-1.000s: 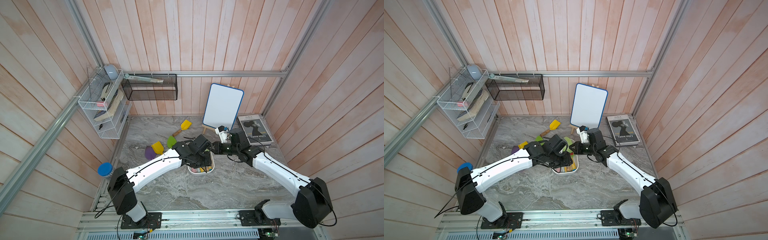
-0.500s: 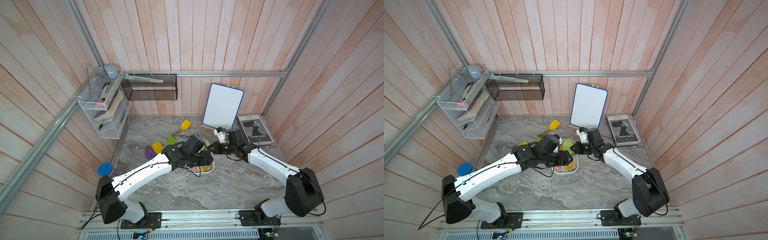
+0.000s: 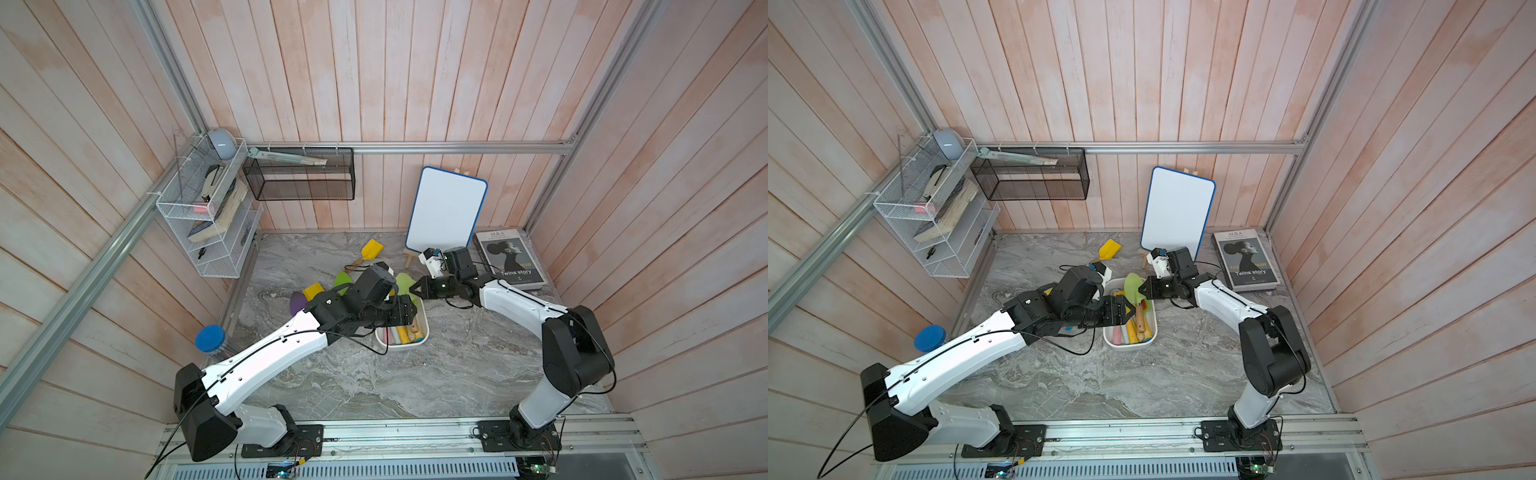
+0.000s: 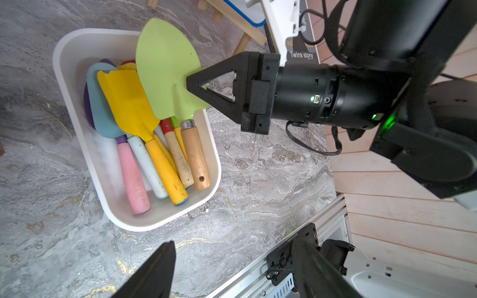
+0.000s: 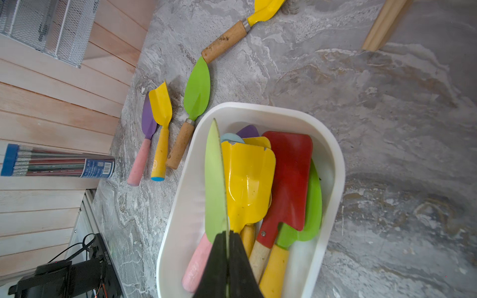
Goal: Put the shovel into the storage box
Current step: Place the shovel in the storage box.
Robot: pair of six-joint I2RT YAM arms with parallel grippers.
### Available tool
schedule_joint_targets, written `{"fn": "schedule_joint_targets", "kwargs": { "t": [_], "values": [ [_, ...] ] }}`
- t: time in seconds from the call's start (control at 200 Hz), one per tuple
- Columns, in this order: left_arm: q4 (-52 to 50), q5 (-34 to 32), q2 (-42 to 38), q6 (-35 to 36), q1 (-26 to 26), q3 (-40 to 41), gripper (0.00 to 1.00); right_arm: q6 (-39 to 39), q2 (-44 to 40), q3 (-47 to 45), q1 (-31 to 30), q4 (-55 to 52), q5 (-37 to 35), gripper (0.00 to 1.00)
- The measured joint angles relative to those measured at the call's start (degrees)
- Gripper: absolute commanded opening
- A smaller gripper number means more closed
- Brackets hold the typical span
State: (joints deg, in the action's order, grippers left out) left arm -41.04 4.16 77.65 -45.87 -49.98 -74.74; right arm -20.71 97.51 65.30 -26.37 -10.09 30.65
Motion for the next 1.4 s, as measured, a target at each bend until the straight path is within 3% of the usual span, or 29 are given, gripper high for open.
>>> {"fn": "schedule_joint_targets", "kwargs": {
  "t": [0.995,1.4],
  "values": [
    [1.2,0.1,-1.1,1.3,2.8,3.0,0.77,3.4,8.6,1.6,0.9,-0.8,0.9,0.0],
    [0.9,0.3,1.2,1.3,3.1,3.0,0.77,2.8,8.7,3.6,-1.0,-2.8,-4.8,0.29]
  ]
}}
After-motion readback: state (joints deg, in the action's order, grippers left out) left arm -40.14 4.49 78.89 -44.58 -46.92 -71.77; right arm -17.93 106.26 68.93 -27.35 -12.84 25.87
